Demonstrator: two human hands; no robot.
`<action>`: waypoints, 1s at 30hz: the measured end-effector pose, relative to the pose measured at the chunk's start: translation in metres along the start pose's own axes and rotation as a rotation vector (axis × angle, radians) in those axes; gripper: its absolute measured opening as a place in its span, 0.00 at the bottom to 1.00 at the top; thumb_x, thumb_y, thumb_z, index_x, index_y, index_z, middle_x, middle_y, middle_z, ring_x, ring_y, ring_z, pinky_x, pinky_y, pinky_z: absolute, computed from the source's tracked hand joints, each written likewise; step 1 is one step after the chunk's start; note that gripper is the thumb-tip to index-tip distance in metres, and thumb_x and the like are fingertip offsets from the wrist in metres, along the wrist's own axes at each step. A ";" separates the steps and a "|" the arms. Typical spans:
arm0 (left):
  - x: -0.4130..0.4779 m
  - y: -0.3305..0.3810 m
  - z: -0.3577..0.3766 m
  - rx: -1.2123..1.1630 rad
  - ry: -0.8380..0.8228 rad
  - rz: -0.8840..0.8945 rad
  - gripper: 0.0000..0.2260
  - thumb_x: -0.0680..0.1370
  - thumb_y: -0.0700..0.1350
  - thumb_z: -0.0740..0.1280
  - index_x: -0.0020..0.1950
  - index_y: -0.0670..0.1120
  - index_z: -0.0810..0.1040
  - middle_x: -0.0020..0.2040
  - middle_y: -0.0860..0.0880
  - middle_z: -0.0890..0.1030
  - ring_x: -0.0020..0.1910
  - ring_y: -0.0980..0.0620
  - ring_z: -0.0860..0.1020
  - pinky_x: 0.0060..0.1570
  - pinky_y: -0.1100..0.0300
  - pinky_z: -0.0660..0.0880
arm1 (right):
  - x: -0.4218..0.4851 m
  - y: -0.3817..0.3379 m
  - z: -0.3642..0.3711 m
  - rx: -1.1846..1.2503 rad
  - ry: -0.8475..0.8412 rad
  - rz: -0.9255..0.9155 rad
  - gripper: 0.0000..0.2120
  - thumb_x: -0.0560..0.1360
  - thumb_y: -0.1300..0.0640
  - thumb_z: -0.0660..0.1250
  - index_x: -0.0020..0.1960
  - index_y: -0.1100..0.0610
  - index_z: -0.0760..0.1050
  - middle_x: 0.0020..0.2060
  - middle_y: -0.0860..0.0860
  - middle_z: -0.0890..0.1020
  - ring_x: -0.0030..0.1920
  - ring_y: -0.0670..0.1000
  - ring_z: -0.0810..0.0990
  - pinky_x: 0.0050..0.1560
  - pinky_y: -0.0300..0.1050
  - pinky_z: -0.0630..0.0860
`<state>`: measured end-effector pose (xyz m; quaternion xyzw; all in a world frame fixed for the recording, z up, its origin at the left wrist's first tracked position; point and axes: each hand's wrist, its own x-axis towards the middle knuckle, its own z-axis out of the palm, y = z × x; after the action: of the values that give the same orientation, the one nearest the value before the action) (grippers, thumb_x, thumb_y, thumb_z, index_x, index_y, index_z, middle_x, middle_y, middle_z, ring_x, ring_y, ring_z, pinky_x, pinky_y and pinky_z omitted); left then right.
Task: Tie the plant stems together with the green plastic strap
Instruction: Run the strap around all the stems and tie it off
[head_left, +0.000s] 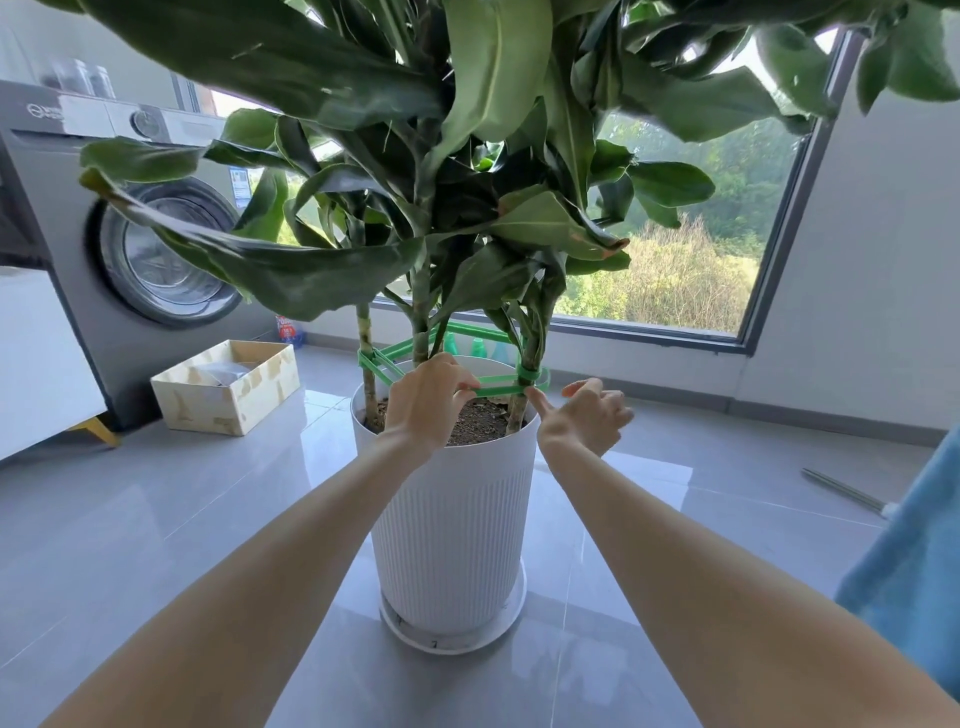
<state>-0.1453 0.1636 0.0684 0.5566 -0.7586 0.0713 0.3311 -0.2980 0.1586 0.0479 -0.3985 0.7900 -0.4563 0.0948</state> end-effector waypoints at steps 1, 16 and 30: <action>0.000 0.001 0.000 0.000 0.001 -0.002 0.09 0.78 0.47 0.66 0.56 0.51 0.82 0.53 0.53 0.80 0.52 0.51 0.78 0.43 0.62 0.68 | -0.001 0.000 0.002 0.124 -0.045 0.034 0.21 0.68 0.42 0.73 0.52 0.56 0.73 0.51 0.53 0.76 0.58 0.56 0.73 0.55 0.48 0.70; -0.001 -0.001 -0.004 -0.020 -0.008 0.003 0.08 0.78 0.47 0.65 0.55 0.52 0.82 0.53 0.53 0.80 0.52 0.51 0.78 0.43 0.61 0.70 | -0.007 0.001 0.006 0.595 -0.249 0.096 0.12 0.73 0.57 0.72 0.56 0.58 0.82 0.56 0.54 0.82 0.48 0.47 0.76 0.51 0.33 0.68; -0.003 -0.003 -0.006 -0.045 -0.033 0.038 0.09 0.78 0.47 0.65 0.55 0.51 0.82 0.53 0.52 0.80 0.51 0.51 0.78 0.46 0.58 0.74 | 0.013 0.009 -0.010 0.490 -0.594 -0.152 0.15 0.77 0.59 0.66 0.64 0.56 0.76 0.54 0.50 0.81 0.48 0.46 0.73 0.58 0.44 0.68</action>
<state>-0.1392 0.1680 0.0706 0.5358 -0.7756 0.0515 0.3296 -0.3166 0.1576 0.0494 -0.5362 0.5640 -0.5018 0.3776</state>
